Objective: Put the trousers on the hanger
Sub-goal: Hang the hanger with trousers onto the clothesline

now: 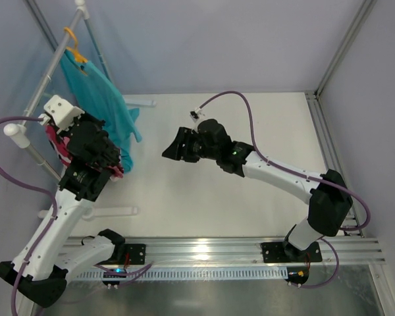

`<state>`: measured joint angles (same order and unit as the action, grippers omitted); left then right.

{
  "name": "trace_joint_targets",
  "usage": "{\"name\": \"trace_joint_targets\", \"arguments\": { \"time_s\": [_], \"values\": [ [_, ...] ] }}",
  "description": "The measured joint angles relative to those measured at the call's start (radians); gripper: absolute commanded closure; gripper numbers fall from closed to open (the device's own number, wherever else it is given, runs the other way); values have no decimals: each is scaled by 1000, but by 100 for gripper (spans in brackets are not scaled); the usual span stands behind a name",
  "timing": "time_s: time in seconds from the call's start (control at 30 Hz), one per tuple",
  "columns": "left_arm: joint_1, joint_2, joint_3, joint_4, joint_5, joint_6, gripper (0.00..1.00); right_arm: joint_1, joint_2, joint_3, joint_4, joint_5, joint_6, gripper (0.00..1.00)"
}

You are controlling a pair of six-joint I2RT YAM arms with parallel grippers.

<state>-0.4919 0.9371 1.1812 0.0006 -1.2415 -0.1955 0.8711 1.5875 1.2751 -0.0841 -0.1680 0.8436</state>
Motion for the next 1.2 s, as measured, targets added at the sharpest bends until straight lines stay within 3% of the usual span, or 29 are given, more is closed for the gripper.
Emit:
{"name": "trace_joint_targets", "arguments": {
  "time_s": [0.13, 0.5, 0.53, 0.57, 0.63, 0.67, 0.7, 0.83, 0.87, 1.2],
  "values": [
    [4, -1, -1, -44, 26, -56, 99, -8, -17, -5, 1, 0, 0, 43],
    [9, -23, -6, -96, 132, -125, 65, -18, -91, -51, 8, 1, 0, 43],
    [9, -24, -3, -97, 145, -131, 60, -18, -95, -54, 8, 2, 0, 43],
    [9, -24, 4, -103, 161, -135, 46, -18, -100, -56, 9, 2, 0, 43],
    [9, -21, 25, -113, 207, -142, 35, -18, -111, -63, 8, 2, 1, 38],
    [9, -17, 41, -121, 229, -147, 9, -18, -117, -65, 8, 2, 0, 37],
    [8, -13, 58, -127, 256, -151, 1, -18, -124, -67, 7, 2, 0, 36],
    [8, 11, 150, -193, 384, -185, 0, -18, -165, -69, -28, 9, -19, 18],
    [8, 20, 174, -211, 425, -195, 0, -18, -180, -69, -46, 13, -30, 1],
    [-22, 196, 367, -401, 969, -268, 0, -18, -475, -132, -294, 189, -119, 0]
  ]
}}
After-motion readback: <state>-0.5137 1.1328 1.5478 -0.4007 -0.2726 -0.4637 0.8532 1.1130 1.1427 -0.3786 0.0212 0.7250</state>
